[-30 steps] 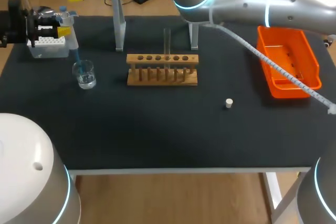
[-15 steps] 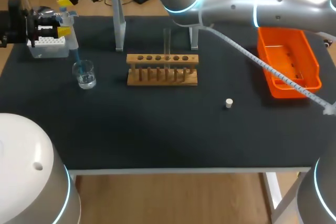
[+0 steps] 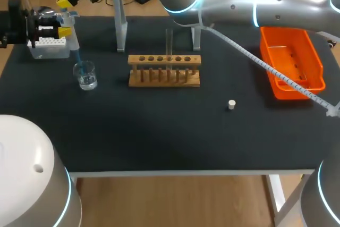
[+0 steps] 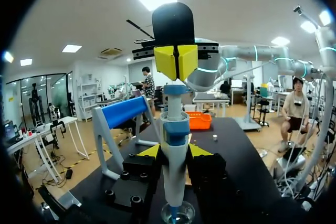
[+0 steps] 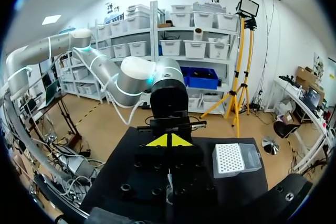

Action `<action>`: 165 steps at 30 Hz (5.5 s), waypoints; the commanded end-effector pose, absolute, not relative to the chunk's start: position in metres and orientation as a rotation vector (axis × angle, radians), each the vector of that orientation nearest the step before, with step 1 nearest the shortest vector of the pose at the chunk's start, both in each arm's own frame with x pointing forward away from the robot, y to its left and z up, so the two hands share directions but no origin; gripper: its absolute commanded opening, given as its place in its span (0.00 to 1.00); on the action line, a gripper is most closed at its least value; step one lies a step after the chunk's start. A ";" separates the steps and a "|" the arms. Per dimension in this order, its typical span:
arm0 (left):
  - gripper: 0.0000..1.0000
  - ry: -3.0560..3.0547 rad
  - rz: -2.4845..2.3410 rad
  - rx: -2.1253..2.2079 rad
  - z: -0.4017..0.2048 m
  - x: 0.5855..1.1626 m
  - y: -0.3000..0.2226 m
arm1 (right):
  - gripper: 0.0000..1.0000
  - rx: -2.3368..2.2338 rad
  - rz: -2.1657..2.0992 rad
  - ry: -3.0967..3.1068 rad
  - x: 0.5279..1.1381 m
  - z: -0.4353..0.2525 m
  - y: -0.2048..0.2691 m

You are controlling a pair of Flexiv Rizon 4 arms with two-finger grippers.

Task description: Invert the test tube, pick up the pipette, mount the tip to pipette, aspirate from beaker and dispense into the tube, eject the tip, return the pipette, and cap with the stopper.

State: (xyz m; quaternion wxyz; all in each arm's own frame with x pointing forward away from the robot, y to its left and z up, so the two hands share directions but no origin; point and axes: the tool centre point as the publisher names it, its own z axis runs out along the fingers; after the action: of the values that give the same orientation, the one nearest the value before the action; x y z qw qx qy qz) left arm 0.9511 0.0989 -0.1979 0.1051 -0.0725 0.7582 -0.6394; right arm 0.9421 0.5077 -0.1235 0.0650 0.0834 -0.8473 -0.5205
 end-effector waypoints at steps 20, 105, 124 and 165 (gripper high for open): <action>0.00 2.234 -1.884 -0.212 -0.198 0.951 0.099 | 0.00 0.251 -1.515 -2.590 0.947 -0.136 0.505; 0.00 2.234 -1.884 -0.212 -0.198 0.951 0.099 | 1.00 0.175 -1.714 -2.686 0.947 -0.156 0.178; 0.00 2.234 -1.884 -0.212 -0.198 0.951 0.099 | 1.00 0.195 -1.684 -2.677 0.943 -0.191 0.171; 0.00 2.234 -1.884 -0.212 -0.198 0.951 0.099 | 1.00 0.207 -1.621 -2.653 0.993 -0.250 0.211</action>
State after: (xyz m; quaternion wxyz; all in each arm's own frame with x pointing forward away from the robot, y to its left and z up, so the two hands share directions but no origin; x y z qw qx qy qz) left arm 0.9511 0.0986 -0.1987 0.1062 -0.0722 0.7577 -0.6398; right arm 0.9907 0.2102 -0.2456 0.0110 0.0642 -0.8522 -0.5192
